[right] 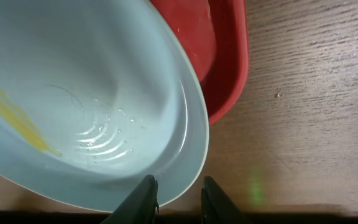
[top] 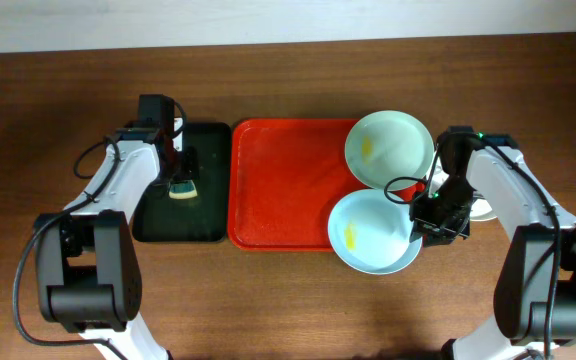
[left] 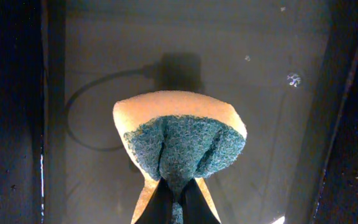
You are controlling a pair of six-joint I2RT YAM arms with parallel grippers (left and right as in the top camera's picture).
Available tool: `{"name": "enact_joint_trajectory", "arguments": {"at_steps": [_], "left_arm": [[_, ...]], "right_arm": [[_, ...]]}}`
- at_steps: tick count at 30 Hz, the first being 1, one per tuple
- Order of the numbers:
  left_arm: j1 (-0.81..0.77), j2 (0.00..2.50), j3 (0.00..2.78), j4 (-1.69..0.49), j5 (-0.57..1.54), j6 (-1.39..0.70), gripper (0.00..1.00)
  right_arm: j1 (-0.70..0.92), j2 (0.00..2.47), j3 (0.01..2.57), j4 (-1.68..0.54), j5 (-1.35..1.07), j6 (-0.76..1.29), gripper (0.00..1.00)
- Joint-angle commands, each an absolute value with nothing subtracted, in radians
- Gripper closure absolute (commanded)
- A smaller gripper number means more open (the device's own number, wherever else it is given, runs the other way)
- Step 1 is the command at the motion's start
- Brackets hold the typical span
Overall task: Clean dirty plates on tray and stack at the side
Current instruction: 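Move the right gripper to the lower light-blue plate rim and grasp, then slide the light-blue plate with the right gripper to the tray center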
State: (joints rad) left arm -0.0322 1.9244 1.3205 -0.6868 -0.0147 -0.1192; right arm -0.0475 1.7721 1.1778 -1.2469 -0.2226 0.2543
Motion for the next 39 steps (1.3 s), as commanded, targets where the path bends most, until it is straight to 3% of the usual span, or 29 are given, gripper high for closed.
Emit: {"name": "enact_joint_trajectory", "arguments": {"at_steps": [1,5,9,11,12,13,16,26,30,39], "left_arm": [[-0.033,1.932,1.327,-0.682,-0.003,-0.104,0.98],[-0.033,1.932,1.327,-0.682,-0.003,-0.104,0.98],[-0.033,1.932,1.327,-0.682,-0.003,-0.104,0.98],[-0.033,1.932,1.327,-0.682,-0.003,-0.104,0.98],[-0.033,1.932,1.327,-0.682,-0.003,-0.104,0.98],[-0.033,1.932,1.327,-0.682,-0.003,-0.104,0.98],[-0.033,1.932,1.327,-0.682,-0.003,-0.104,0.98],[-0.033,1.932,1.327,-0.682,-0.003,-0.104,0.98],[-0.033,1.932,1.327,-0.682,-0.003,-0.104,0.98],[-0.033,1.932,1.327,-0.682,-0.003,-0.104,0.98]], "right_arm": [[-0.039,1.762,1.176,-1.241,-0.198,0.255,0.75],[-0.039,1.762,1.176,-1.234,-0.198,0.254,0.89],[-0.039,1.762,1.176,-1.229,-0.198,0.254,0.57],[-0.039,1.762,1.176,-1.23,-0.198,0.255,0.27],[-0.039,1.762,1.176,-1.23,-0.198,0.255,0.26],[-0.039,1.762,1.176,-1.23,-0.198,0.255,0.29],[-0.039,1.762,1.176,-1.238,-0.198,0.255,0.67],[-0.039,1.762,1.09,-1.173,-0.199,0.255,0.71],[-0.039,1.762,1.081,-1.162,-0.199,0.255,0.79],[-0.039,1.762,1.081,-1.163,-0.199,0.27,0.81]]}}
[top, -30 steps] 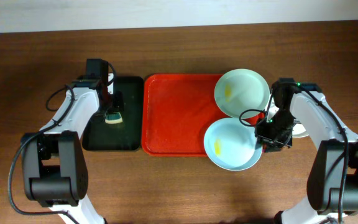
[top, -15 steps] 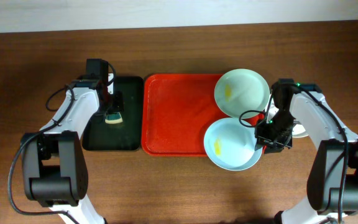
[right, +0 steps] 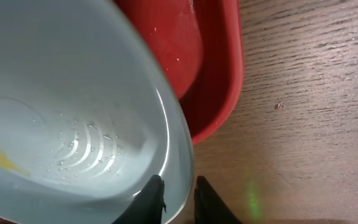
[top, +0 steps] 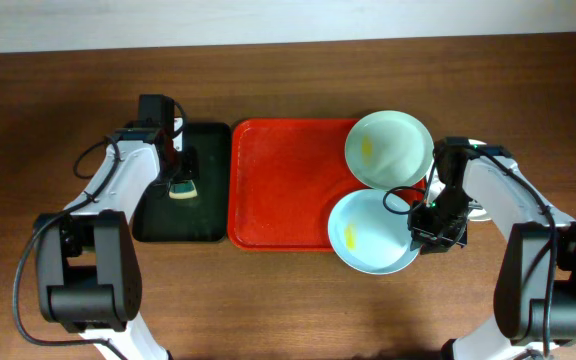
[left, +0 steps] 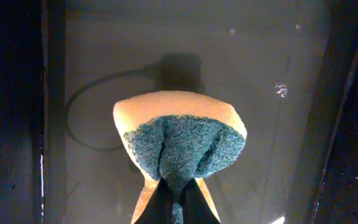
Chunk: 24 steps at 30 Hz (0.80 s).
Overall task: Clean dirty plates on tray and stack at the side
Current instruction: 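Slide the light-blue plate with the right gripper to the tray center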
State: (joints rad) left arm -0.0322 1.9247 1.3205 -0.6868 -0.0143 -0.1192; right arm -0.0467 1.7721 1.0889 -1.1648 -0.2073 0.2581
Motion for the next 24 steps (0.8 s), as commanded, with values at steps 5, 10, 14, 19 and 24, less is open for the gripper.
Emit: {"name": "enact_joint_trajectory", "arguments": {"at_steps": [5,10,14,19,24], "left_arm": [[-0.033,1.932,1.327,-0.682,-0.003,-0.104,0.98],[-0.033,1.932,1.327,-0.682,-0.003,-0.104,0.98],[-0.033,1.932,1.327,-0.682,-0.003,-0.104,0.98],[-0.033,1.932,1.327,-0.682,-0.003,-0.104,0.98],[-0.033,1.932,1.327,-0.682,-0.003,-0.104,0.98]], "right_arm": [[-0.039,1.762,1.08,-1.163,-0.199,0.27,0.85],[-0.039,1.762,1.064,-1.155,-0.198,0.27,0.85],[-0.039,1.762,1.064,-1.147,-0.199,0.27,0.88],[-0.039,1.762,1.064,-1.147,-0.199,0.27,0.89],[-0.039,1.762,1.052,-1.145,-0.199,0.27,0.96]]}}
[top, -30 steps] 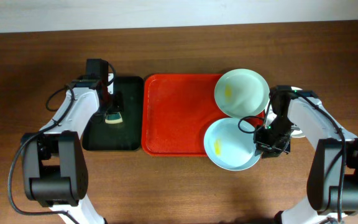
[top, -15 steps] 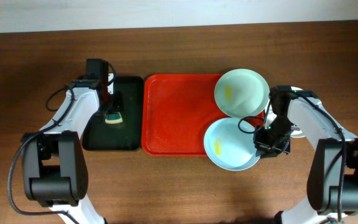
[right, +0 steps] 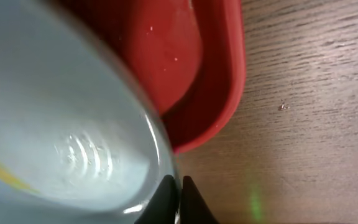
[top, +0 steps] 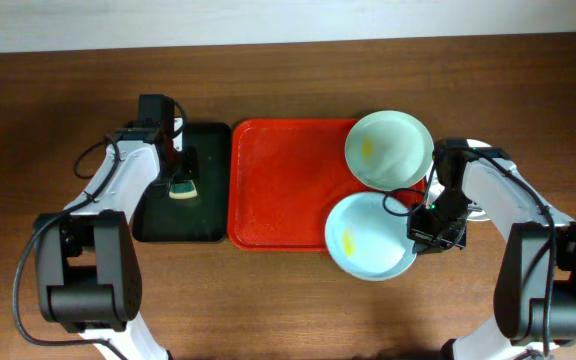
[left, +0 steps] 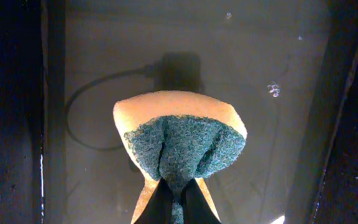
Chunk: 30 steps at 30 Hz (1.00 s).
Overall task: Clean dirty plates on tray and stack at the side
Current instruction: 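Slide the light-blue plate with the right gripper to the tray center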
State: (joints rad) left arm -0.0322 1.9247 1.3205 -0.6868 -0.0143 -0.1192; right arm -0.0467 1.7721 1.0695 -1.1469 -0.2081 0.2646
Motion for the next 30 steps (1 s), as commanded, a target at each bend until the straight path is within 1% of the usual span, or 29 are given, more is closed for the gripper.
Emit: {"name": "enact_joint_trajectory", "arguments": {"at_steps": [1,4,18,23,30], "left_arm": [[-0.033,1.932,1.327,-0.682,-0.003,-0.104,0.98],[-0.033,1.932,1.327,-0.682,-0.003,-0.104,0.98],[-0.033,1.932,1.327,-0.682,-0.003,-0.104,0.98],[-0.033,1.932,1.327,-0.682,-0.003,-0.104,0.98],[-0.033,1.932,1.327,-0.682,-0.003,-0.104,0.98]], "right_arm": [[-0.039,1.762,1.048,-1.144,-0.199,0.27,0.96],[-0.039,1.762,1.045,-1.143,-0.229,0.27,0.96],[-0.017,1.762,1.045,-1.044,-0.558,0.275,0.96],[0.077,1.762,1.041,-0.939,-0.561,0.479,0.96],[0.243,1.762,1.039,-0.678,-0.54,0.86,0.96]]}}
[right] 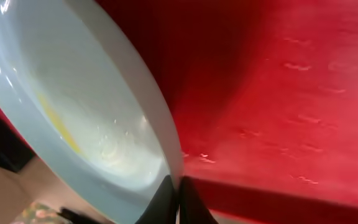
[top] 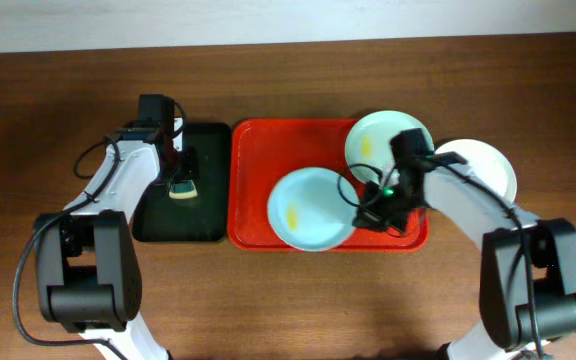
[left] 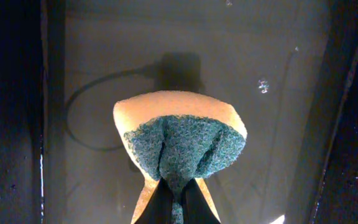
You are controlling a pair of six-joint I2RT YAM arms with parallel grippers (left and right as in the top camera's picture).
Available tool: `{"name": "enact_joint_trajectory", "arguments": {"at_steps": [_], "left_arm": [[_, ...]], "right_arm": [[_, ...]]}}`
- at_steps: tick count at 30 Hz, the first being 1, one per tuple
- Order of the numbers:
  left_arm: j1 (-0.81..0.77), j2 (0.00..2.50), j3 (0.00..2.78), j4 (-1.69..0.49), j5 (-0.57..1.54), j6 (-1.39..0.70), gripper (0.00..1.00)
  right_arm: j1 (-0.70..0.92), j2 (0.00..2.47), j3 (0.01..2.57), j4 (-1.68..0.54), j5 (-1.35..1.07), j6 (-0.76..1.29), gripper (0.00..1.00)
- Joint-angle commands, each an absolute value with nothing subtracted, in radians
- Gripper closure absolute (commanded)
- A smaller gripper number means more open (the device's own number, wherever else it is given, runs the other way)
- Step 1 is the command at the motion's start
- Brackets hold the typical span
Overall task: Clean dirty plates on tray and stack at the side
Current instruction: 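Slide the light-blue plate with the right gripper to the tray center, then regrasp the light-blue plate rim with the right gripper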
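A pale blue plate (top: 308, 208) with a yellow smear is held over the red tray (top: 258, 180), tilted, its rim pinched by my right gripper (top: 361, 212), which is shut on it (right: 174, 186). A second pale green plate (top: 383, 145) with a yellow spot lies at the tray's far right corner. A white plate (top: 483, 170) rests on the table to the right of the tray. My left gripper (top: 182, 182) is shut on a yellow sponge with a green scouring face (left: 182, 146), held above the water in the black basin (top: 203, 225).
The black basin sits directly left of the red tray. Wooden table surface lies all around, with a pale wall edge along the back. Cables run along both arms.
My right gripper has carried the blue plate from the tray's front right corner to the left, over the tray's middle. The white plate on the right is now uncovered. The left gripper has stayed still.
At first my right gripper stood open around the blue plate's rim at the tray's front right corner. It narrowed on the rim, then was shut on it. Now the plate hangs tilted over the tray's middle. The left gripper held the sponge over the basin throughout.
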State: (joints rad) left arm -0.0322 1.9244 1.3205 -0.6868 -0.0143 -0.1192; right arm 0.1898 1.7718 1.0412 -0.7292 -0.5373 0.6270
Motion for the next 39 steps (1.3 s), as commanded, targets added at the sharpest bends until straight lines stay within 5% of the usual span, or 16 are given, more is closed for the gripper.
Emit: {"name": "enact_joint_trajectory", "arguments": {"at_steps": [1,8,16,19,23,25,27,33,38,39], "left_arm": [[-0.033,1.932,1.327,-0.682,-0.003,-0.104,0.98],[-0.033,1.932,1.327,-0.682,-0.003,-0.104,0.98],[-0.033,1.932,1.327,-0.682,-0.003,-0.104,0.98],[-0.033,1.932,1.327,-0.682,-0.003,-0.104,0.98],[-0.033,1.932,1.327,-0.682,-0.003,-0.104,0.98],[-0.033,1.932,1.327,-0.682,-0.003,-0.104,0.98],[-0.033,1.932,1.327,-0.682,-0.003,-0.104,0.99],[-0.033,1.932,1.327,-0.681,-0.003,-0.104,0.99],[-0.033,1.932,1.327,-0.676,-0.003,-0.104,0.99],[-0.033,1.932,1.327,-0.672,-0.002,-0.104,0.99]], "right_arm": [[0.261,1.762,1.039,-0.648,-0.53,0.913,0.96],[0.328,1.762,1.039,-0.585,-0.387,1.136,0.96],[0.328,1.762,1.039,-0.552,-0.305,1.142,0.94],[0.328,1.762,1.039,-0.552,-0.264,1.138,0.85],[0.328,1.762,1.039,-0.553,-0.25,1.123,0.59],[0.327,1.762,1.049,-0.552,-0.267,1.018,0.6],[0.32,1.759,1.103,-0.58,-0.268,0.847,0.74],[0.305,1.755,1.422,-0.983,-0.142,0.688,0.69],[0.336,1.759,1.506,-1.087,-0.078,0.519,0.32],[0.34,1.763,1.498,-1.084,-0.068,0.502,0.32]]}}
